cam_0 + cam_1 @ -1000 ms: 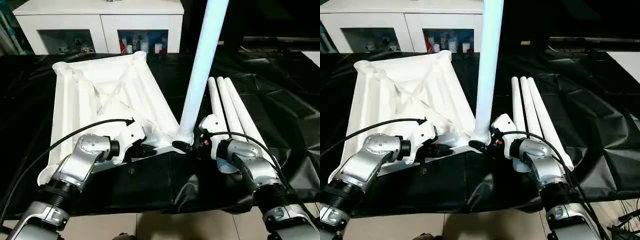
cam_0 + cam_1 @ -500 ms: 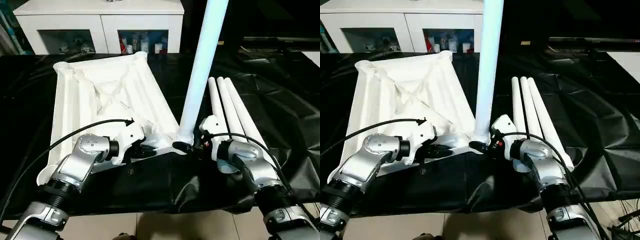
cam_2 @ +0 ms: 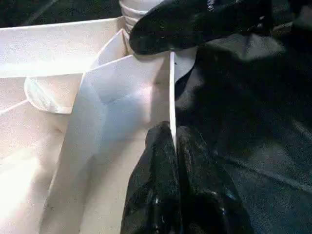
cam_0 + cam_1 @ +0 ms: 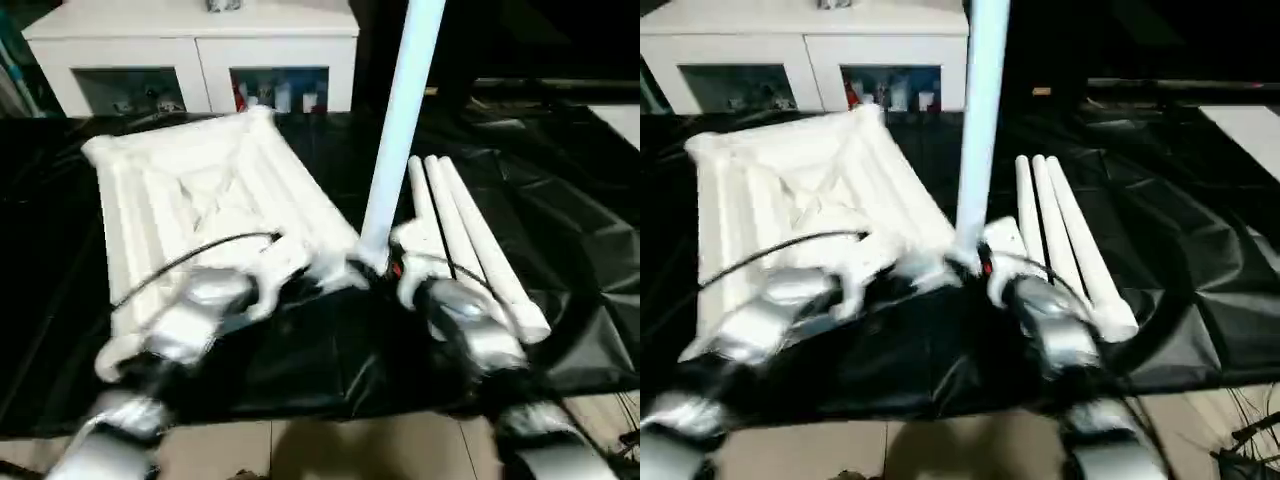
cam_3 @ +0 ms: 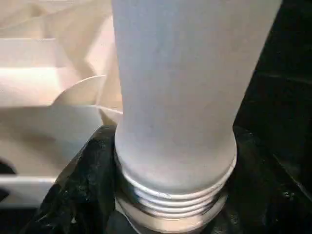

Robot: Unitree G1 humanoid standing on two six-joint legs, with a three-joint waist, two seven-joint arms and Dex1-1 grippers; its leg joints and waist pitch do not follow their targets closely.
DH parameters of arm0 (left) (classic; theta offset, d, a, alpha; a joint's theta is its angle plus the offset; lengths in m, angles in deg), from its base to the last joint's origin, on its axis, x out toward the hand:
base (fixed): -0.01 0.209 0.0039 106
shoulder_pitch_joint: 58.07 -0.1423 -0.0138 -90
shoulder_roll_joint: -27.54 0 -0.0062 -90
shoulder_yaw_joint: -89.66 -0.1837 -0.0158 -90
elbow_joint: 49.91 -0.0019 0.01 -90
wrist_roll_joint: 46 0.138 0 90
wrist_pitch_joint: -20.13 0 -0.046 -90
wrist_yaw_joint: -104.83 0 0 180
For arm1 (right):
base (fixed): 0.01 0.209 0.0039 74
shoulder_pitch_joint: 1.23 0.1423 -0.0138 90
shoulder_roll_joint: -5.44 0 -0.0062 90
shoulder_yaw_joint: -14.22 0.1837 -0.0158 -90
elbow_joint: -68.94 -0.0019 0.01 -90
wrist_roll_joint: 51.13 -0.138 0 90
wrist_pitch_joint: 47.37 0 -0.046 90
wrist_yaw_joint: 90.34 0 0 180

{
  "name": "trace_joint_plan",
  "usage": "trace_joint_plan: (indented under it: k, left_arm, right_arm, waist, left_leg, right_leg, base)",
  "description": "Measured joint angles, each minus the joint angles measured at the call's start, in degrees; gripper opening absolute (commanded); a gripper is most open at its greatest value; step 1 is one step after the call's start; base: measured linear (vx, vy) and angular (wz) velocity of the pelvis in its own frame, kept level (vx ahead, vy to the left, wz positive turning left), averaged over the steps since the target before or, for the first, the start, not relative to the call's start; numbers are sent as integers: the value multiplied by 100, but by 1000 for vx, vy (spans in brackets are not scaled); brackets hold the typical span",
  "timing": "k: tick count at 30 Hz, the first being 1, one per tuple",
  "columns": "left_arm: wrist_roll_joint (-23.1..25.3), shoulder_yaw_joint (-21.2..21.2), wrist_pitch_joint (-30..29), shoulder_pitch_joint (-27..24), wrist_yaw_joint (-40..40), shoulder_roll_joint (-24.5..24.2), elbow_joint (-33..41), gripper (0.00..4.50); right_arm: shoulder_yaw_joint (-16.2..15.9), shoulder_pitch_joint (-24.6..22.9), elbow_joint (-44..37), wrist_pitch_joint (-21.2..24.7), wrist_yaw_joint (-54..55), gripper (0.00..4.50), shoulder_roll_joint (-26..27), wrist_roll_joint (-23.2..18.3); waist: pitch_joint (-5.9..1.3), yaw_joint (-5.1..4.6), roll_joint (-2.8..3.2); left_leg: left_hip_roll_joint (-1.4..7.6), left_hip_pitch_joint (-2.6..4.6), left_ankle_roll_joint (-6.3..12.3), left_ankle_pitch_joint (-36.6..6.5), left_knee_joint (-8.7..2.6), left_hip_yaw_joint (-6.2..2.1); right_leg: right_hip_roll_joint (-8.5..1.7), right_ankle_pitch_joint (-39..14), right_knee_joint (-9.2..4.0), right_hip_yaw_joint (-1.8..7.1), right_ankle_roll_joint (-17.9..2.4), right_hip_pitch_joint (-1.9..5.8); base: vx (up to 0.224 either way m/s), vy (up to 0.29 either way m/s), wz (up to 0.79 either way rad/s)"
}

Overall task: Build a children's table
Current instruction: Rotate leg to tighten

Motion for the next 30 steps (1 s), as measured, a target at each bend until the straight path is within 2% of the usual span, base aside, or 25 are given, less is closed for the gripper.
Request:
trace_joint_plan:
  k: [6, 9, 10, 12, 17, 19, 21, 24, 25, 30]
  left_arm:
    - [258, -31, -26, 303, -611, 435, -477, 0]
    - [288, -58, -9, 311, -681, 475, -488, 0]
    - [296, -68, -1, 311, -678, 474, -481, 0]
    - [300, -75, 1, 310, -677, 473, -474, 0]
    - [308, -70, 106, 308, -667, 474, -500, 0]
    - [318, -70, 203, 308, -665, 491, -542, 0]
    - [332, -79, 298, 302, -664, 540, -560, 0]
    - [352, -59, 391, 295, -736, 582, -588, 0]
    - [258, 37, 390, 285, -740, 628, -583, 44]
    - [-174, 391, 398, 216, -744, 620, -190, 76]
  right_arm:
    - [150, 422, 550, 65, 966, 274, 239, 142]
    - [199, 469, 636, 16, 982, 274, 241, 150]
    - [235, 462, 633, -9, 916, 329, 233, 136]
    - [275, 417, 609, -67, 776, 342, 225, 120]
    - [257, 167, 275, -67, 525, 387, 129, 5]
    - [209, -40, -38, 6, 463, 387, 46, 3]
    - [195, -461, -720, 247, 334, 387, -100, -31]
    - [187, -799, -1337, 483, 157, 391, -211, -71]
    - [122, -1056, -1838, 652, 21, 391, -292, -108]
    - [-65, -1514, -2906, 1061, -395, 391, -528, -293]
  waist:
    - [-3, 6, 4]
    - [-4, 6, 6]
    - [-5, 6, 7]
    - [-6, 5, 6]
    - [-6, 18, 11]
    - [-8, 42, 14]
    - [-9, 97, 20]
    - [-12, 121, 46]
    - [-7, 137, 56]
    - [-4, 130, 58]
  left_leg:
    - [-4, 2, 1, -1, -3, -2]
    - [-4, -2, 1, -1, -11, -4]
    - [-5, -4, 1, -1, -11, -4]
    - [-9, -5, 2, -1, -8, -4]
    - [-8, -5, 2, -1, -13, -4]
    - [-8, -5, 2, -1, -20, -4]
    - [-11, -8, 2, -1, -32, -4]
    - [-13, -10, 2, 0, -42, -4]
    - [-14, -16, 3, 0, -48, -4]
    - [-5, -69, 10, 11, -47, -4]
  right_leg:
    - [-2, -3, -41, -4, 4, -10]
    - [-2, -2, -81, -9, 4, 4]
    - [-2, -2, -88, -8, 3, 9]
    - [-2, 0, -90, -3, 0, 39]
    - [-3, 7, -90, -6, -10, 40]
    - [-3, 7, -89, -7, -10, 41]
    - [-3, 6, -91, -3, -9, 41]
    - [-3, 8, -91, -2, -6, 36]
    - [-3, 9, -90, -2, -4, 31]
    - [-2, 85, -82, -14, -21, -36]
  base:
    - [0, 0, 0]
    - [0, 0, 0]
    - [0, 0, 0]
    - [0, 0, 0]
    - [0, 0, 0]
    - [0, 0, 0]
    - [0, 0, 0]
    - [0, 0, 0]
    - [0, 0, 0]
    - [0, 0, 0]
